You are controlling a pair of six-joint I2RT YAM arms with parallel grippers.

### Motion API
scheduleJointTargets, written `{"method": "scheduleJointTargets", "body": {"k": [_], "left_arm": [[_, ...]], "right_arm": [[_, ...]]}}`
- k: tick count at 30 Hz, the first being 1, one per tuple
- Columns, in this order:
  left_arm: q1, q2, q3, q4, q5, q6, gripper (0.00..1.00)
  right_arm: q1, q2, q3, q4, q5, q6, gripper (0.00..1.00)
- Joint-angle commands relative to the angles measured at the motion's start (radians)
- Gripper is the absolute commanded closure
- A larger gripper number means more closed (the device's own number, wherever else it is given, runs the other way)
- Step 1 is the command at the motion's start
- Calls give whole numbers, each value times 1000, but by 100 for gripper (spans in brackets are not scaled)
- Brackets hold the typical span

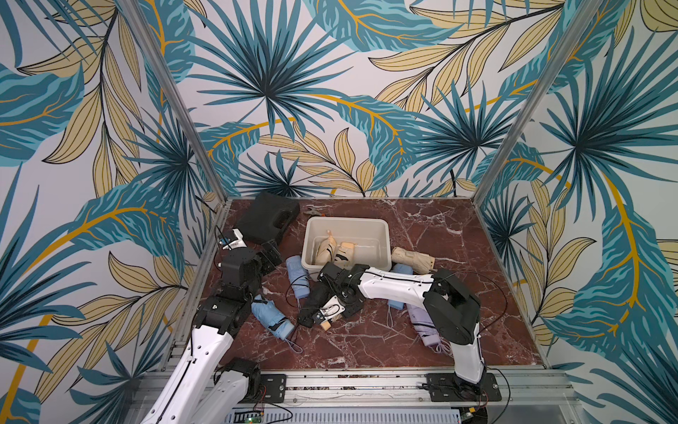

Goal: Put the umbrella into the storage box
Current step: Pick up the umbrella from the center of the board.

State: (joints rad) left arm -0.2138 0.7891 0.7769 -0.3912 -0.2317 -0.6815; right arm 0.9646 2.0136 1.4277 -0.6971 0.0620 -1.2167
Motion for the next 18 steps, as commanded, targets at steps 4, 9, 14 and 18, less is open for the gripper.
{"method": "scheduleJointTargets", "body": {"k": [4,9,14,18], "left_arm": [[8,-17,-15,14,-12,-2,8],[10,-19,-12,9,-13,-3,8],[9,-31,-13,6,-20,-5,8],[9,-39,-11,3,-24,-4,8]], "right_arm": [[9,-86,-81,-35,-68,50,62],[18,-183,-156,-7,-99,90,67],[28,-300,-247,34,-125,151,69],[34,-399,-314,41,-144,209,72]]}}
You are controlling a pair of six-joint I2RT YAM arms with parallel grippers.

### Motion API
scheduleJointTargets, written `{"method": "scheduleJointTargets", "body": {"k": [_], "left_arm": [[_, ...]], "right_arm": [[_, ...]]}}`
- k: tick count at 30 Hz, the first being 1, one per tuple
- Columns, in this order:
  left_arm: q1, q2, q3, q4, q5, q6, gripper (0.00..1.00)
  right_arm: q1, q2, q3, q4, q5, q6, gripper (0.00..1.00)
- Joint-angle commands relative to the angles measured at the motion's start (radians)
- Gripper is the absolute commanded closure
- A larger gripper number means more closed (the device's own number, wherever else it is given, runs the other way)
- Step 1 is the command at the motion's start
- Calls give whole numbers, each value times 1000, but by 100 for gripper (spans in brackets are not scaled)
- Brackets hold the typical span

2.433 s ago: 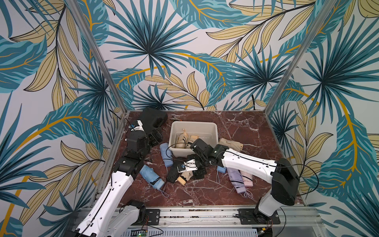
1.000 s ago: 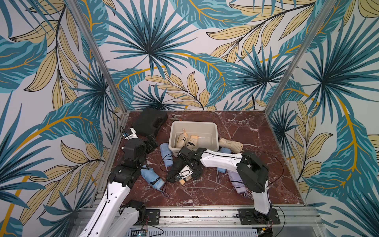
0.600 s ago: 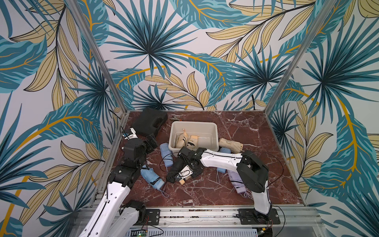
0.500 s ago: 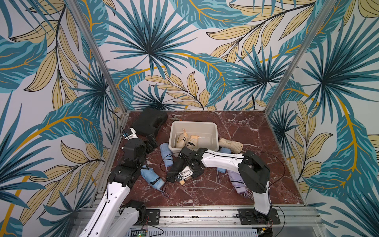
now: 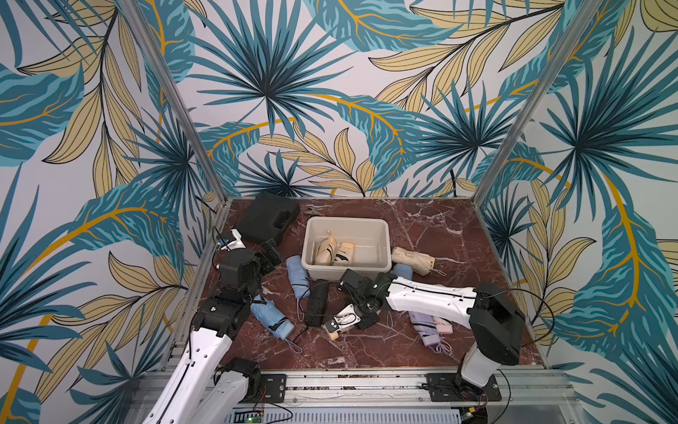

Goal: Put the umbrella into the storage box
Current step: Pick up the umbrella from the center of the board, then place the umbrella in the storage box.

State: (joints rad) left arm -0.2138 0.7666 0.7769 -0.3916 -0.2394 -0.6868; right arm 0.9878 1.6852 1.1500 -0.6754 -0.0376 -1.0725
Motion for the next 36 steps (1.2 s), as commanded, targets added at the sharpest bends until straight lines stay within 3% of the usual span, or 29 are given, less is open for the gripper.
{"method": "scheduleJointTargets", "body": {"k": [1,10,16,18,22,24,28,36], "left_arm": [[9,-17,-11,2,-17,0,8],[8,-18,-16,12,-14,-13,8],[9,-17,-21,18,-8,-19,8],[8,-17,-25,15,-2,-19,8],[8,-22,-32,-8,8,-16,8],[9,-27,-42,-18,12,-14,8],[9,-32,-60,-15,31,-18,8],[8,11,-78,1,109,40,8]], "right_arm": [[11,-94,-50,17,-48,81,73],[12,-385,-136,185,-194,379,78],[11,-489,-156,371,-171,642,86],[11,-496,-150,433,-120,753,86],[10,-465,-87,448,61,1004,99],[10,-426,-18,390,202,1146,100],[7,-309,145,226,371,1327,100],[-13,-104,387,115,483,1381,100]]}}
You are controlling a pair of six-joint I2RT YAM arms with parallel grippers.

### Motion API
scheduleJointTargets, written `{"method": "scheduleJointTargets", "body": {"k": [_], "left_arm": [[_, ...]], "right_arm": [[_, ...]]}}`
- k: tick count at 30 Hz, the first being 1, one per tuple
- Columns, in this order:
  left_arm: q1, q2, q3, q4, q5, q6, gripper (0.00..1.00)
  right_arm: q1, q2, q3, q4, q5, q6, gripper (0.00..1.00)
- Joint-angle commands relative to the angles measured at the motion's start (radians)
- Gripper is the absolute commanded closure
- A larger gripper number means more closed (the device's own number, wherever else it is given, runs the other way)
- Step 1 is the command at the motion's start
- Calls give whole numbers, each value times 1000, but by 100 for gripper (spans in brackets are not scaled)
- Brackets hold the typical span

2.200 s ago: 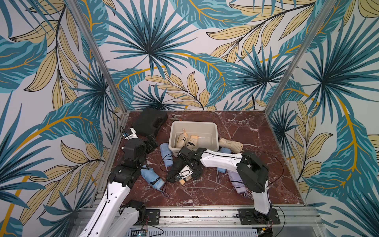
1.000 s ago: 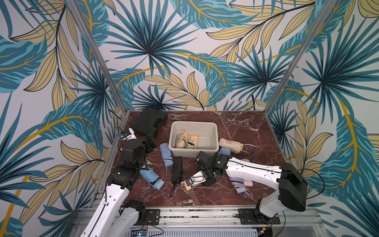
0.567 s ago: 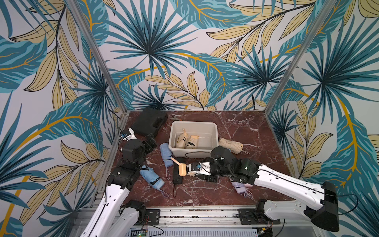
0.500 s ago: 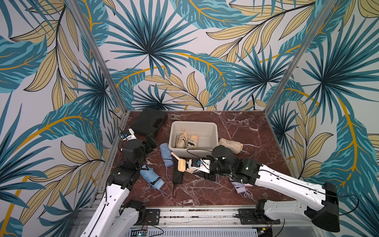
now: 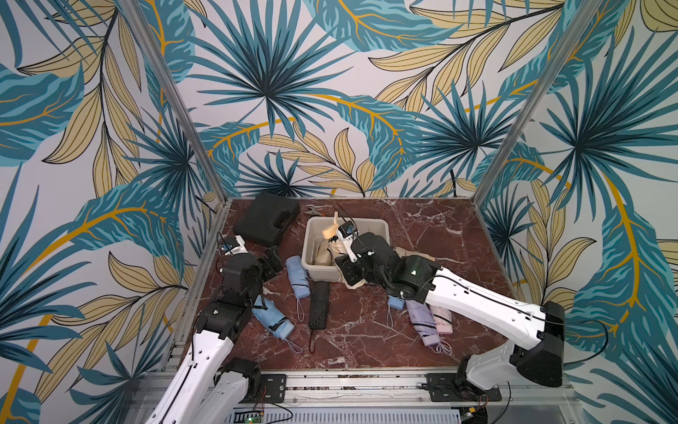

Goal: Put the umbrella into the storage box
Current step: Place the umbrella in the storage box.

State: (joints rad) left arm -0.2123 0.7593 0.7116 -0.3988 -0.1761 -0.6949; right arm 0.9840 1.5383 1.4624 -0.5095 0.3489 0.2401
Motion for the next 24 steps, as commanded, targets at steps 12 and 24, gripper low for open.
{"method": "scheduleJointTargets", "body": {"k": [12,24], "left_arm": [[7,152,7,74,242,158,14],[8,241,15,118,316,144,20]], "right_arm": [[-119,354,422,-327,213,280,100],[-233,450,412,-387,73,428,100]]}}
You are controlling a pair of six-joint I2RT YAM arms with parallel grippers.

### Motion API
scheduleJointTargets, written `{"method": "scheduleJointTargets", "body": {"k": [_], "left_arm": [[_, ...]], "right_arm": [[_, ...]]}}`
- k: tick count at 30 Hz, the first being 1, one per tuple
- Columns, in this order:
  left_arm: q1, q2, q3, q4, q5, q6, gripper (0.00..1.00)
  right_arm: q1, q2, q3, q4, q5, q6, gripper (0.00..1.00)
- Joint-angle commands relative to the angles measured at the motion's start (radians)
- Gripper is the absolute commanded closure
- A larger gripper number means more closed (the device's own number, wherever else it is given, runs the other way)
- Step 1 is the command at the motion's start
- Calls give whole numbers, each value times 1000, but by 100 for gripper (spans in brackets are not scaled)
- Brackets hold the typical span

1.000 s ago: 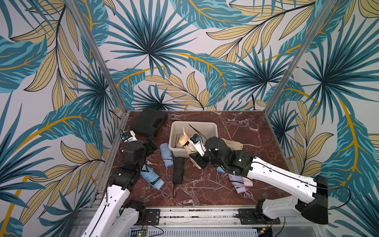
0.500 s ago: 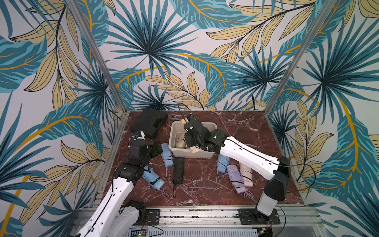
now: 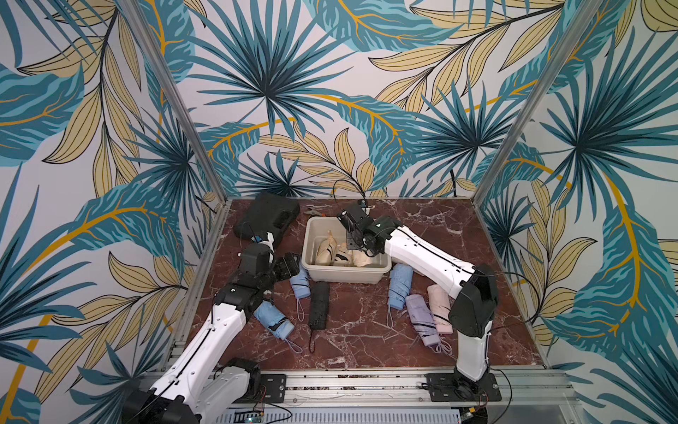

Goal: Put the umbrella into the storage box
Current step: Place the umbrella in the storage box.

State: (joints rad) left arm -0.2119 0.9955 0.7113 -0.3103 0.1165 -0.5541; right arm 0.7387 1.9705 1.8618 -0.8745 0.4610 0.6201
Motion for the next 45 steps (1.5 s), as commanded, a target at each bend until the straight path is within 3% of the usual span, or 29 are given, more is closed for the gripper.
{"method": "scheduleJointTargets", "body": {"k": [1,8,15,17,23,27,30,33,36,41,45], "left_arm": [[7,8,17,29,23,-1,20],[7,31,28,11,1,-38,20],[6,26,42,-97,-116,-112,21],[7,15,42,-131,-160,-146,21],[7,-37,41,-252,-270,-219,18],[7,-75,43,-375,-348,-264,14],[8,-94,41,-469,-404,-273,12],[7,-95,52,-586,-472,-316,9],[7,-86,64,-689,-515,-369,5],[7,-62,42,-735,-483,-401,0],[7,-51,-18,-644,-405,-379,0]], "right_arm": [[12,27,7,-22,-44,54,100],[8,96,-7,-7,-41,85,100],[0,149,-35,9,-32,137,99],[-3,161,-42,17,-36,149,89],[-8,166,-48,44,-14,153,36],[-7,135,-44,58,2,116,15],[-6,91,-43,72,7,30,11],[-5,23,-51,77,33,-45,1],[-5,-53,-79,107,32,-127,1],[-4,-175,-180,212,-66,-194,0],[-4,-250,-271,287,-151,-208,1]]}}
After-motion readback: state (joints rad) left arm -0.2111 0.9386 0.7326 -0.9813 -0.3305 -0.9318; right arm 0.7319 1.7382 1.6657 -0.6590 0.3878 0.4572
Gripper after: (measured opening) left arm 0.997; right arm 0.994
